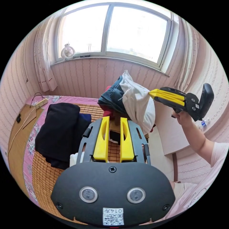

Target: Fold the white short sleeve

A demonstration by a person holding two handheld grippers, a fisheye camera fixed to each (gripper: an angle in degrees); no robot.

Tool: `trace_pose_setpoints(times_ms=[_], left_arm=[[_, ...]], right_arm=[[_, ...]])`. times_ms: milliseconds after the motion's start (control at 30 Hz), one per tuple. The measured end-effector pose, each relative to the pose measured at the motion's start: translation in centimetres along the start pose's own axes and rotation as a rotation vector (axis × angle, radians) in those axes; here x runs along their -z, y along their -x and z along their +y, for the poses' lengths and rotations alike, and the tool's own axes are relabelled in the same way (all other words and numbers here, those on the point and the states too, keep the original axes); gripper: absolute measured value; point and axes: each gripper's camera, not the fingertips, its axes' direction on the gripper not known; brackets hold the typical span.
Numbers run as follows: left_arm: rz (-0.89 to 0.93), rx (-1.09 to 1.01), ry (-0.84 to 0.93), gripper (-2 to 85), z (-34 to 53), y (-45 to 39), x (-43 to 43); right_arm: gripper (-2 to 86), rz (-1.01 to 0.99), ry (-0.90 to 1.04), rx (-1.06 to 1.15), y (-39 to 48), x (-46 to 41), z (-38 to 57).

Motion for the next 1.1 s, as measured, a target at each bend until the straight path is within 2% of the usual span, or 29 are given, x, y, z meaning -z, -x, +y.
trace_pose_setpoints(times_ms=[133, 300, 467, 633, 733, 800, 867, 967, 1100], left_arm=[[0.008, -0.041, -0.024, 8.7, -2.8, -2.2, -1.7], [-0.116, -0.093, 0.004, 10.4, -5.1, -3.9, -3.7], [-0.126, -0.215, -0.052, 13.7, -5.4, -4.4, -4.4], [-0.063, -0.268, -0.011, 11.0, -5.9, -4.4, -4.6], [-0.112, -0.270, -0.033, 6.9, -5.4, -4.7, -3.5], [-0.113, -0.301, -0.009, 1.6, -5.0, -5.3, -2.7], [-0.147, -0.319, -0.021, 0.2, -4.7, -6.2, -0.8], [-0.125, -0.300, -0.021, -0.5, -4.7, -6.6, 2.4], [-0.091, -0.281, -0.058, -0.7, -4.6, -7.1, 7.7]], right_arm=[[-0.8, -0.170, -0.036, -0.220, -5.8, 1.7, 6.3], [0.0, -0.290, -0.034, -0.470, -10.7, 0.0, 14.7], [6.7, -0.408, -0.080, -0.641, -13.8, -2.3, 21.5], [10.5, -0.615, -0.213, -0.702, -15.3, -4.3, 23.3], [12.0, -0.606, -0.130, -0.677, -15.5, -6.7, 22.6], [11.0, -0.625, -0.067, -0.669, -15.7, -8.5, 22.3], [4.7, -0.637, -0.015, -0.708, -16.5, -9.9, 22.7], [2.7, -0.717, -0.066, -0.794, -18.4, -9.5, 24.4], [1.8, -0.706, -0.139, -0.813, -19.9, -6.2, 25.8]])
